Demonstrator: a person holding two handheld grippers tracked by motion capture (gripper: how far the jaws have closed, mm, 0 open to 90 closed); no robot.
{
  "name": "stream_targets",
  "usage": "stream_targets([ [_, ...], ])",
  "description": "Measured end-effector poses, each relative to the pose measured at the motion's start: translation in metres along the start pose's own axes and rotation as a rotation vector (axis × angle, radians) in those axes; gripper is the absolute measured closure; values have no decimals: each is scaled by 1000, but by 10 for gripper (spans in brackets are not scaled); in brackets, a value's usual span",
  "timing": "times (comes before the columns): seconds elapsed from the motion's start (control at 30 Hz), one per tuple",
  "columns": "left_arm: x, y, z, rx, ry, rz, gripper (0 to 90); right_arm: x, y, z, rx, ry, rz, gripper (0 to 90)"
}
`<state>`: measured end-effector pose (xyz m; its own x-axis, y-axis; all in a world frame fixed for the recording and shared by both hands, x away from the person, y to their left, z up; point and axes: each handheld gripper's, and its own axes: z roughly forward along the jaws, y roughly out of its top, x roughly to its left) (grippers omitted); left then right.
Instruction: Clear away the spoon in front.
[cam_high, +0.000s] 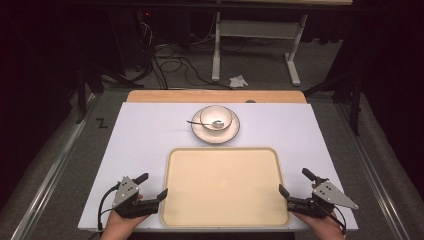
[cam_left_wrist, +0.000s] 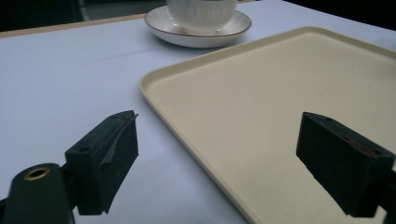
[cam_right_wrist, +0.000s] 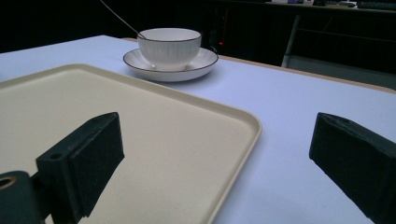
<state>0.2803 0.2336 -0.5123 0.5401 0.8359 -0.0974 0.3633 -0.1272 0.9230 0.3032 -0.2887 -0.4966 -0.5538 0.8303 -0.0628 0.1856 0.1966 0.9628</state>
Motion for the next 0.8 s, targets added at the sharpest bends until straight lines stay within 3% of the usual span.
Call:
stream_targets([
  [0.33,-5,3,5,4,-15,27,133,-3,-3,1,8,8,-6,36],
  [0.8,-3,2,5,14,-9,-1,132,-3,-1,0,-5,9,-5,36],
])
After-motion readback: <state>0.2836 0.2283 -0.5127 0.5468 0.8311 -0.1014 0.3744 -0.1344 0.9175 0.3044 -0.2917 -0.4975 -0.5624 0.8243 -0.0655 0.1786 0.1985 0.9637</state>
